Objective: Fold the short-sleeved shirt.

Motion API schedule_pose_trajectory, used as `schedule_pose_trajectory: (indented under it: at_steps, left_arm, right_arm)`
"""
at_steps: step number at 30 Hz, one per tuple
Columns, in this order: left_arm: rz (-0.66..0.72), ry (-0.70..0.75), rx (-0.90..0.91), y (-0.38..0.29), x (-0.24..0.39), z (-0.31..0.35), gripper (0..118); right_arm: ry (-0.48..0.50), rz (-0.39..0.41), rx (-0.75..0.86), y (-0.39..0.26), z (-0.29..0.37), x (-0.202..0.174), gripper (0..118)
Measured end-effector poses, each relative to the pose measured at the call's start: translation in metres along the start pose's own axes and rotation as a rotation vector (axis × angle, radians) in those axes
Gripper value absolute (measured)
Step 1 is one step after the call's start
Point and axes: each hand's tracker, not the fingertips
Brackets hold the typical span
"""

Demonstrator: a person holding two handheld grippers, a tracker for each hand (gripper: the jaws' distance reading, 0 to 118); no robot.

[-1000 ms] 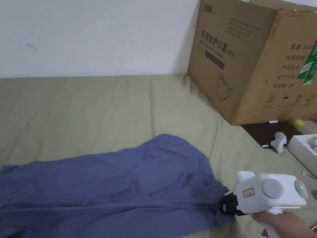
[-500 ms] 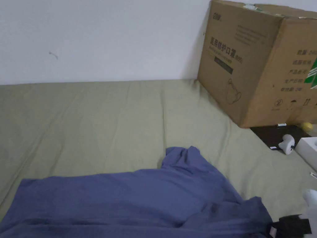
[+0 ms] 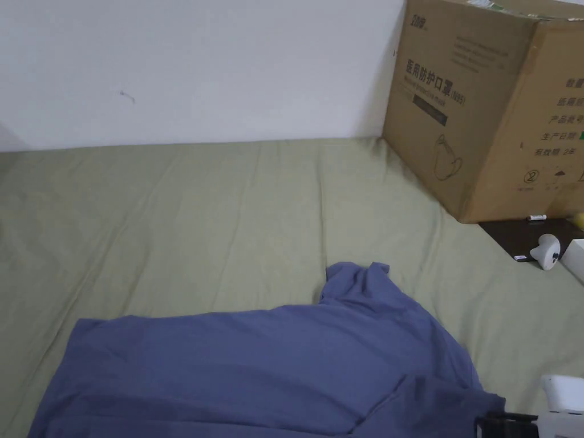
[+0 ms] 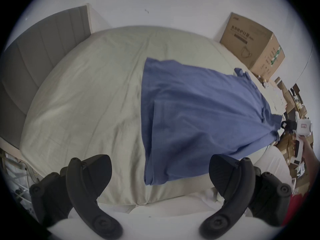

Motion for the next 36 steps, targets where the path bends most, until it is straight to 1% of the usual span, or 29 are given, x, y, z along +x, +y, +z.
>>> schedule_pose_trajectory:
  at_steps: [1, 2, 4, 5, 6, 7, 8, 9, 10, 11, 12, 13, 15, 17, 19, 21, 22, 24, 25, 27, 28, 29, 30, 31, 32, 33, 34, 35, 36]
  left_arm:
    - [0.012, 0.001, 0.032, 0.005, 0.002, 0.007, 115]
    - [0.021, -0.009, 0.060, 0.010, 0.004, 0.015, 115]
    - [0.034, -0.048, 0.141, 0.024, 0.013, 0.034, 114]
    - [0.032, -0.061, 0.190, 0.030, 0.020, 0.044, 112]
    - [0.021, -0.096, 0.242, 0.038, 0.029, 0.055, 102]
    - [-0.004, -0.118, 0.318, 0.042, 0.038, 0.068, 87]
    - [-0.025, -0.100, 0.403, 0.044, 0.049, 0.079, 87]
    - [-0.054, -0.089, 0.489, 0.043, 0.062, 0.089, 80]
    - [-0.080, -0.080, 0.540, 0.043, 0.073, 0.097, 63]
    - [-0.112, -0.092, 0.577, 0.044, 0.085, 0.103, 34]
    - [-0.138, -0.090, 0.623, 0.043, 0.096, 0.109, 0]
    - [-0.149, -0.095, 0.684, 0.038, 0.104, 0.113, 0]
    - [-0.158, -0.129, 0.736, 0.036, 0.114, 0.119, 0]
    - [-0.157, -0.113, 0.718, 0.036, 0.115, 0.115, 0]
    - [-0.157, -0.108, 0.704, 0.046, 0.110, 0.113, 0]
    - [-0.140, -0.090, 0.675, 0.072, 0.096, 0.107, 0]
    - [-0.116, -0.053, 0.656, 0.086, 0.087, 0.101, 0]
    - [-0.096, 0.016, 0.480, 0.137, 0.061, 0.071, 0]
    - [-0.105, 0.005, 0.373, 0.159, 0.051, 0.053, 0]
    - [-0.094, -0.112, 0.144, 0.198, 0.015, -0.002, 0]
    - [-0.073, -0.167, 0.068, 0.207, -0.001, -0.029, 0]
    - [-0.033, -0.207, 0.013, 0.216, -0.013, -0.057, 4]
    - [-0.011, -0.214, -0.026, 0.217, -0.024, -0.083, 31]
    - [0.001, -0.185, -0.035, 0.216, -0.031, -0.103, 71]
    - [-0.001, -0.106, -0.046, 0.216, -0.036, -0.123, 109]
    - [-0.015, -0.065, -0.077, 0.213, -0.037, -0.144, 115]
    - [-0.029, -0.072, -0.082, 0.210, -0.039, -0.158, 110]
    - [-0.035, -0.085, -0.059, 0.209, -0.041, -0.164, 110]
    - [-0.029, -0.059, -0.081, 0.210, -0.043, -0.176, 110]
  right_arm:
    - [0.000, -0.008, 0.046, 0.004, 0.011, -0.007, 118]
    - [0.027, -0.020, 0.071, 0.008, 0.023, -0.015, 118]
    - [0.112, -0.004, 0.065, 0.021, 0.049, -0.035, 118]
    - [0.170, 0.014, 0.123, 0.024, 0.063, -0.047, 118]
    - [0.225, 0.042, 0.242, 0.024, 0.081, -0.060, 116]
    - [0.267, 0.080, 0.358, 0.022, 0.098, -0.072, 111]
    - [0.265, 0.099, 0.454, 0.020, 0.112, -0.082, 111]
    - [0.251, 0.140, 0.536, 0.018, 0.125, -0.096, 108]
    - [0.232, 0.152, 0.609, 0.012, 0.136, -0.105, 97]
    - [0.212, 0.151, 0.678, 0.009, 0.145, -0.114, 61]
    - [0.201, 0.134, 0.717, 0.008, 0.150, -0.121, 0]
    - [0.233, 0.095, 0.745, 0.006, 0.154, -0.123, 0]
    - [0.325, 0.052, 0.716, 0.007, 0.154, -0.124, 0]
    - [0.322, 0.060, 0.670, 0.010, 0.152, -0.124, 0]
    - [0.314, 0.084, 0.666, 0.013, 0.150, -0.120, 0]
    - [0.303, 0.110, 0.673, 0.014, 0.149, -0.116, 0]
    - [0.303, 0.111, 0.673, 0.016, 0.148, -0.115, 0]
    - [0.304, 0.108, 0.665, 0.021, 0.144, -0.112, 0]
    - [0.311, 0.106, 0.657, 0.023, 0.141, -0.111, 0]
    - [0.321, 0.112, 0.638, 0.028, 0.131, -0.113, 0]
    - [0.320, 0.122, 0.623, 0.030, 0.126, -0.114, 0]
    - [0.303, 0.143, 0.593, 0.033, 0.119, -0.116, 0]
    - [0.287, 0.165, 0.565, 0.035, 0.110, -0.120, 0]
    - [0.281, 0.180, 0.544, 0.037, 0.103, -0.122, 0]
    - [0.276, 0.191, 0.520, 0.038, 0.096, -0.123, 0]
    - [0.271, 0.194, 0.499, 0.039, 0.089, -0.125, 0]
    - [0.270, 0.195, 0.481, 0.040, 0.085, -0.129, 0]
    - [0.272, 0.191, 0.456, 0.041, 0.080, -0.131, 0]
    - [0.272, 0.181, 0.442, 0.042, 0.076, -0.132, 0]
